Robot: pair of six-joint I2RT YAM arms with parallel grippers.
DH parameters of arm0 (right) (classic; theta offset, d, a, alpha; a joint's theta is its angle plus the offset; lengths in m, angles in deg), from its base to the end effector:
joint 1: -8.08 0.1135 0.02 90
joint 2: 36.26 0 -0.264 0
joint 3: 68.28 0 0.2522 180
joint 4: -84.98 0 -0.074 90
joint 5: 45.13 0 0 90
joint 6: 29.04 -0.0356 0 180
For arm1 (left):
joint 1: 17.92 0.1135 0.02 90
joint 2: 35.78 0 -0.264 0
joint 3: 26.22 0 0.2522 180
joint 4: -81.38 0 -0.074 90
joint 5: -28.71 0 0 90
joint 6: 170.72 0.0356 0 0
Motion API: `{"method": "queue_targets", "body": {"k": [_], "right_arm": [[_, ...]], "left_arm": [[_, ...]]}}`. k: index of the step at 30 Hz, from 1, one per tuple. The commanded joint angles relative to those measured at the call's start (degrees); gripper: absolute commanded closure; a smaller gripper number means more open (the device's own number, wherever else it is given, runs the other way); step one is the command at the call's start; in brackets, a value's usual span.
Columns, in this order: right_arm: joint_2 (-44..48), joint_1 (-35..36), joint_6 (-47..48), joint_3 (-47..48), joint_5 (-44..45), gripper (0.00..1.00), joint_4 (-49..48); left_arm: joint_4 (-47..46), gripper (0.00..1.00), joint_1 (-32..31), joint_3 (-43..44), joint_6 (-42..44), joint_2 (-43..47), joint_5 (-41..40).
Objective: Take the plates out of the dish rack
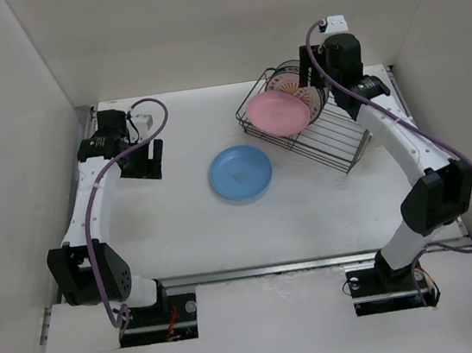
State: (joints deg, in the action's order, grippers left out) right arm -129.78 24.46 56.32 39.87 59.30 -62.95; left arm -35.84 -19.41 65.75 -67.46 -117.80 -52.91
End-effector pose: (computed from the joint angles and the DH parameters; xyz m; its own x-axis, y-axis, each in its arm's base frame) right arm 0.3706 0.0997 0.4082 -0.2902 -0.0037 -0.9569 -0.0216 0.9998 0.0027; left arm 0.2975 -0.0129 0.3315 -0.7492 0.2465 -0.6147 0.2934 0.9556 0.0255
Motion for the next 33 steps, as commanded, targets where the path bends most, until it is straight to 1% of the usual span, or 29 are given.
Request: {"method": "queue_targets", "body": {"k": [1,3,4,5,6,8,9,10,11,12,14,15,16,17,18,19,20,23,28,31,33], "right_arm": [[-2.02,-3.28,-10.17,-2.44,-7.13,0.14,5.34],[-2.02,-6.35,-14.76,-8.06,-13.09,0.10,3.33],[-2.02,-7.41,-18.61,-9.73,-15.64,0.10,2.36],[-2.98,-8.37,-20.04,-10.79,-18.36,0.10,0.96],[-4.90,-9.08,-21.18,-11.33,-21.70,0.10,0.94],[-7.11,-9.61,-23.55,-11.33,-22.52,0.11,2.25],[-8.16,-9.61,-24.61,-10.81,-24.35,0.11,2.26],[-10.09,-9.61,-26.36,-11.68,-26.37,0.14,-0.52],[-11.24,-9.61,-27.08,-12.21,-28.91,0.14,-0.55],[-13.77,-9.61,-28.04,-12.21,-33.03,0.18,-3.16],[-16.25,-9.61,-29.36,-12.21,-36.39,0.24,-5.46],[-17.22,-10.14,-30.76,-12.21,-37.45,0.29,-7.30],[-17.92,-10.14,-31.30,-12.21,-39.64,0.36,-8.36],[-18.63,-10.14,-31.30,-12.21,-40.36,0.55,-9.24],[-18.63,-10.14,-31.91,-12.21,-40.36,0.67,-9.25],[-18.63,-10.14,-31.92,-12.21,-40.36,0.82,-9.77],[-17.85,-10.14,-31.92,-12.21,-38.62,1.00,-9.78],[-13.81,-10.14,-30.60,-12.21,-35.80,1.00,-9.16],[-6.78,-10.14,-28.23,-11.60,-35.27,1.00,-9.16],[-3.88,-9.53,-28.23,-9.32,-38.69,1.00,-9.16],[-2.82,-6.99,-26.04,-7.74,-39.40,1.00,-8.03]], "left_arm": [[-0.15,0.26,-0.26,-0.95,-0.60,1.95,0.67],[-0.15,0.26,-0.26,-0.96,-0.60,2.47,0.67],[-0.15,0.26,-0.26,-1.48,-0.60,2.48,0.67],[-0.15,0.26,-0.26,-1.49,-0.60,2.48,1.19],[-0.15,0.26,-0.26,-1.49,-0.60,2.48,1.20],[-0.15,0.26,-0.26,-1.49,-0.60,2.48,1.20],[-0.15,0.26,-0.26,-1.49,-0.60,2.48,1.20],[-0.15,0.26,-0.26,-1.49,-0.60,2.48,1.20],[-0.15,0.26,-0.26,-1.49,-0.60,2.48,1.20],[-0.15,0.26,-0.26,-2.01,-1.12,2.48,1.20],[-0.15,0.26,-0.26,-2.01,-1.13,2.48,1.72],[-0.15,0.26,-0.26,-2.01,-1.13,2.48,1.73],[0.38,0.26,-0.26,-2.01,-1.13,2.48,1.73],[0.38,0.26,-0.26,-2.01,-1.13,2.48,1.73],[0.38,0.26,-0.26,-2.01,-1.13,2.48,1.73],[0.38,0.26,-0.26,-2.54,-1.13,2.48,1.20],[0.38,0.26,-0.26,-2.54,-1.13,3.00,1.20],[0.38,0.26,-0.26,-3.07,-0.60,3.00,1.20],[0.38,0.26,-0.26,-3.60,-0.60,2.48,1.20],[0.38,0.26,-0.26,-2.98,-0.60,2.48,1.20],[0.38,0.26,-0.26,-2.45,-0.60,2.48,1.20]]}}
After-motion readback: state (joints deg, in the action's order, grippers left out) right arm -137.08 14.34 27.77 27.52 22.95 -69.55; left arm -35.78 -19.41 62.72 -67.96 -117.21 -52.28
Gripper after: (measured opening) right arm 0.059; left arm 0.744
